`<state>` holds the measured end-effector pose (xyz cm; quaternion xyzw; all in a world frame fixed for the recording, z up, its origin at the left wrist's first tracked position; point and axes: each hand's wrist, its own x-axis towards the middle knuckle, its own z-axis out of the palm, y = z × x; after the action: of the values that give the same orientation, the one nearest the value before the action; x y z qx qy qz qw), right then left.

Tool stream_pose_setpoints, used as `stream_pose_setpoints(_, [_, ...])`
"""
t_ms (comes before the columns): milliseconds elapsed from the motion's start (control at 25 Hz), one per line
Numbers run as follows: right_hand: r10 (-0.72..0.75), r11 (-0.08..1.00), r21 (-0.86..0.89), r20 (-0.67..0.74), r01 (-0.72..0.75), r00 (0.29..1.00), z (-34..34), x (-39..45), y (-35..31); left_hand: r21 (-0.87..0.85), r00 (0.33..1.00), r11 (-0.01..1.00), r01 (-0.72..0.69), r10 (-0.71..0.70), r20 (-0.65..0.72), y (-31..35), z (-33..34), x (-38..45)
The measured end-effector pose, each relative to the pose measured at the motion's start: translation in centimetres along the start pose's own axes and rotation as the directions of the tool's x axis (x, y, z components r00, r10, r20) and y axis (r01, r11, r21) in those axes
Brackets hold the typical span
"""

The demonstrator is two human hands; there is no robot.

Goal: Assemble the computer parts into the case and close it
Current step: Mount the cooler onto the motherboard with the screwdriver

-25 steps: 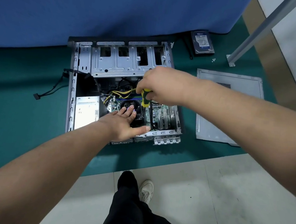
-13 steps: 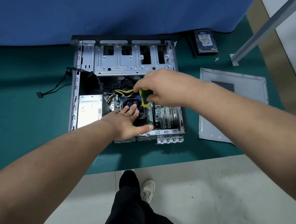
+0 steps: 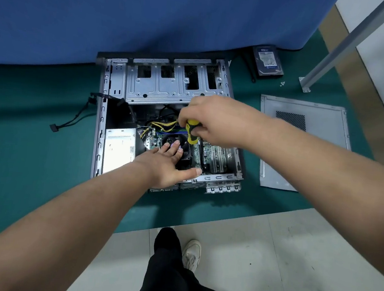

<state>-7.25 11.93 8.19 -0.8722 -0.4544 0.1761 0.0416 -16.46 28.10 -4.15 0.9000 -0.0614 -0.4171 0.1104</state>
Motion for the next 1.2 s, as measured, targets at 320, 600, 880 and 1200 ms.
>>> stream_pose_setpoints(320, [0.340,0.908,-0.178,-0.220,-0.380,0.914,3.4,0.0,-1.2,-0.002,1.000,1.000,-0.002,0.002,-0.013,-0.3,0.4,0.4])
stream_pose_setpoints(600, [0.192,0.971,-0.119,-0.123,-0.207,0.974,2.9,-1.0,-0.8,0.004,1.000,1.000,-0.005,0.005,-0.008,-0.3,0.3,0.4])
stream_pose_setpoints(880, [0.136,0.988,0.078,0.018,-0.137,0.991,1.6,-0.7,-0.2,0.001,1.000,1.000,-0.006,0.006,-0.017,-0.1,0.2,0.2])
stream_pose_setpoints(1200, [0.418,0.870,-0.151,-0.282,-0.470,0.864,4.4,-0.3,-1.7,-0.008,1.000,1.000,-0.006,0.006,-0.019,-0.1,0.3,0.4])
